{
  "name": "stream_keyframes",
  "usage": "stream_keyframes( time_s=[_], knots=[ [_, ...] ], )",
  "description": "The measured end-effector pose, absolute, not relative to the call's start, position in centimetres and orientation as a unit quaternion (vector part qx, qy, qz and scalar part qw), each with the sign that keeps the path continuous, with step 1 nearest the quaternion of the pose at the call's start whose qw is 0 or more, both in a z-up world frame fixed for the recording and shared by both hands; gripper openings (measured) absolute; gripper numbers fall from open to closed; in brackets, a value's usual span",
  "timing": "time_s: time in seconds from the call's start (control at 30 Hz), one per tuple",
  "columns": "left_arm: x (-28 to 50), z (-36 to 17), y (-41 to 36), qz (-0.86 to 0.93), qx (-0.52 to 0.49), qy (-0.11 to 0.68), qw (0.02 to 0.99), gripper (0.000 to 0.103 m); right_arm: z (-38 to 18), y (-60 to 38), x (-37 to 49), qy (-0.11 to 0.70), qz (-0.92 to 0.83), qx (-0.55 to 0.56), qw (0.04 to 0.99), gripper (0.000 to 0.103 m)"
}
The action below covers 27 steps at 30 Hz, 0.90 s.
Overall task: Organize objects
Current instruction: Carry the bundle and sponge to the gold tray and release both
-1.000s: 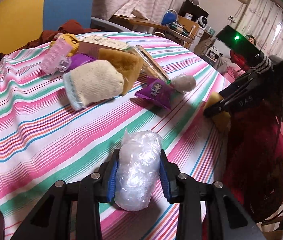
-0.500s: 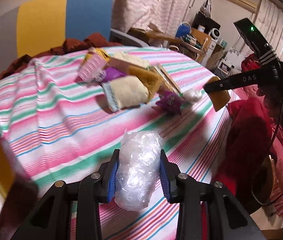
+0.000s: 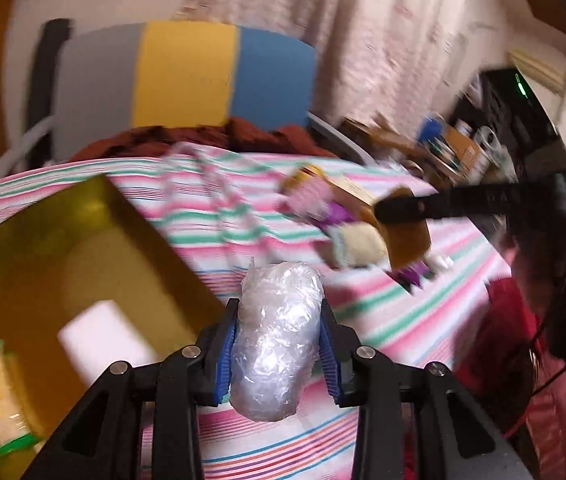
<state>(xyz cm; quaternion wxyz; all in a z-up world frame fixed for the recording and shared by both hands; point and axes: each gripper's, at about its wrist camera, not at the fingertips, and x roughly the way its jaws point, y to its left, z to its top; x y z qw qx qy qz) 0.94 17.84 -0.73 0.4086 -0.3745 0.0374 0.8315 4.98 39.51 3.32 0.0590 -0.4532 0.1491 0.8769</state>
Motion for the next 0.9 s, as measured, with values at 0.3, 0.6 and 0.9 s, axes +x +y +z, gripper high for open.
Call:
stream_keyframes(
  time_s=[0.3,0.6,0.9],
  knots=[
    [-3.8,-0.9,8.2,0.880,-0.387,-0.029,0.275,0.036,3.2,31.2,0.5,0.118,0.881,-0.456,-0.037,0.064],
    [-5.1,-3.0,4.0,0.884,-0.410,-0.063,0.216,0.037,3.3,26.3,-5.3,0.114,0.882,-0.452,-0.073,0.065],
    [-4.3,-4.0,3.0,0.877,-0.428,-0.075,0.206,0.058,2.9,25.4,-8.0,0.150,0.884,-0.439,-0.057,0.085]
  ],
)
